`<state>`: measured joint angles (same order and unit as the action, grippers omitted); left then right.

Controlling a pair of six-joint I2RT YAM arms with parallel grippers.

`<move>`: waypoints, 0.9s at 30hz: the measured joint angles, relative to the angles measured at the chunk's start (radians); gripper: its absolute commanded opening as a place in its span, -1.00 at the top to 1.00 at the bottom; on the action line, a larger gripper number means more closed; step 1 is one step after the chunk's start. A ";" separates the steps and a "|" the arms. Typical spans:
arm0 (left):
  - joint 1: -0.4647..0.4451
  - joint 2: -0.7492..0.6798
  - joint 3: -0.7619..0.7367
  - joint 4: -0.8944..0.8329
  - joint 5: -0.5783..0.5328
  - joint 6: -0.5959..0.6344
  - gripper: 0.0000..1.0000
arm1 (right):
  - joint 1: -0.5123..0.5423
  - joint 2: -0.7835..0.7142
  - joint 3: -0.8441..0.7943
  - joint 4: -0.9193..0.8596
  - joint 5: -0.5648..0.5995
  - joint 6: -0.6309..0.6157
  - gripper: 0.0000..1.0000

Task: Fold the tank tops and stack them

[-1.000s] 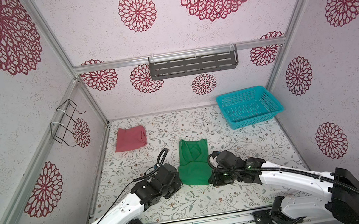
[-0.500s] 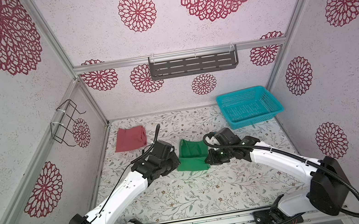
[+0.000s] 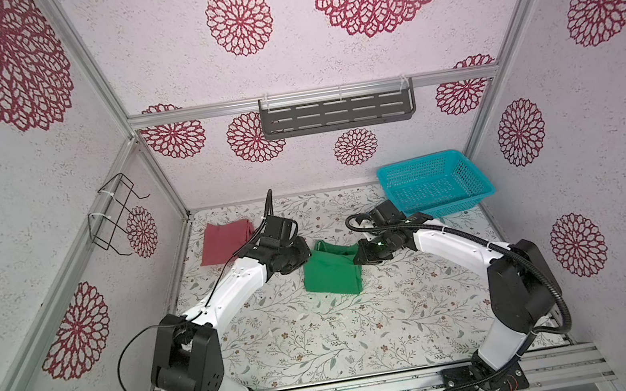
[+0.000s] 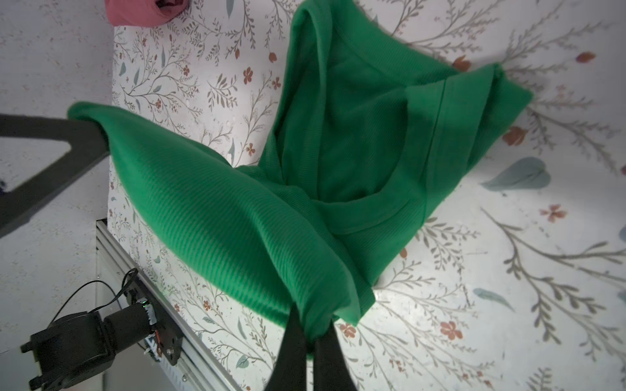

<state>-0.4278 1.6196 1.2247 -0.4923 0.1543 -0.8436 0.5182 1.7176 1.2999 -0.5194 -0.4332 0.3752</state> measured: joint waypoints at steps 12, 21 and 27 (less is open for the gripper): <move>0.048 0.352 0.267 0.052 0.103 0.080 1.00 | -0.105 0.172 0.102 0.023 -0.037 -0.077 1.00; 0.085 0.581 0.490 0.040 0.121 0.140 -0.16 | -0.167 0.343 0.248 0.003 -0.041 -0.141 0.17; 0.127 0.488 0.539 0.006 0.053 0.193 -0.04 | -0.197 0.266 0.293 -0.003 0.087 -0.161 0.07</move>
<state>-0.3008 2.1075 1.7634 -0.4866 0.2073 -0.6510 0.3210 1.9839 1.5925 -0.5220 -0.3466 0.2146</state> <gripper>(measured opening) 0.580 0.472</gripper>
